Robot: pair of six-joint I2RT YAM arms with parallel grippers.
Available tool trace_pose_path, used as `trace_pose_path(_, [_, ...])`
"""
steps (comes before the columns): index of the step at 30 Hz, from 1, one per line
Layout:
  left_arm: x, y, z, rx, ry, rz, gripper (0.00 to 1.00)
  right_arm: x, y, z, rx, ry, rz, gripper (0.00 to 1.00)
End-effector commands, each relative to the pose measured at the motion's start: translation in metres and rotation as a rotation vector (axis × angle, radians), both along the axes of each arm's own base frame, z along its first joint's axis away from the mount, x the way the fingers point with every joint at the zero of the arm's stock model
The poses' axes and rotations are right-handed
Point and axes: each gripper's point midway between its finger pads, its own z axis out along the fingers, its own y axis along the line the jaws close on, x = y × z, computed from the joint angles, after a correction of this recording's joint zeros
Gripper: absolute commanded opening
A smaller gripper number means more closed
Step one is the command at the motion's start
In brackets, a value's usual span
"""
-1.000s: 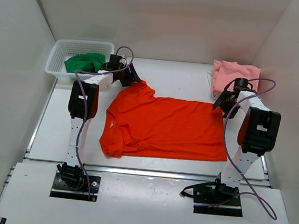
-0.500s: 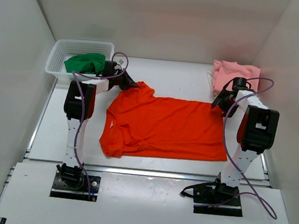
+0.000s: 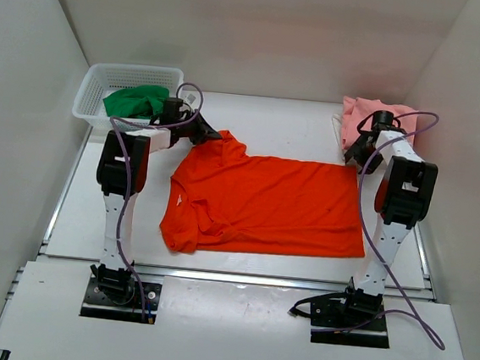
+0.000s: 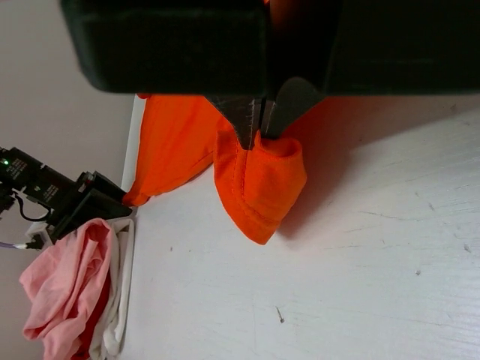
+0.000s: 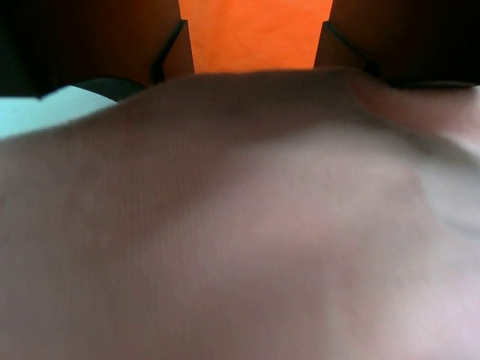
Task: Fold and stack the t-shirts
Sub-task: Grap the side of the flattened tshirt furthest away from the robot with both arms
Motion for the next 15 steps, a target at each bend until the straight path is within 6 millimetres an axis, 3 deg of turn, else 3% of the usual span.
trace_pose_path(1, [0.003, 0.007, 0.049, -0.043, -0.102, -0.006, 0.00, -0.002, -0.001, -0.004, -0.044, 0.061, -0.015, 0.52])
trace_pose_path(4, [0.001, 0.005, 0.051, -0.052, -0.104, -0.013, 0.00, -0.010, 0.007, -0.005, -0.046, 0.081, 0.006, 0.51])
trace_pose_path(6, [0.001, 0.004, 0.049, -0.051, -0.099, -0.012, 0.00, -0.013, 0.008, -0.004, -0.043, 0.070, 0.006, 0.40])
trace_pose_path(7, [0.000, 0.003, 0.050, -0.051, -0.104, -0.015, 0.00, -0.014, 0.010, 0.001, -0.036, 0.055, 0.004, 0.18])
trace_pose_path(8, [0.001, 0.004, 0.050, -0.048, -0.103, -0.013, 0.00, -0.017, 0.009, -0.002, -0.037, 0.061, 0.007, 0.05])
trace_pose_path(15, [-0.003, 0.002, 0.057, -0.052, -0.109, -0.021, 0.00, -0.014, 0.011, 0.011, -0.054, 0.032, 0.031, 0.00])
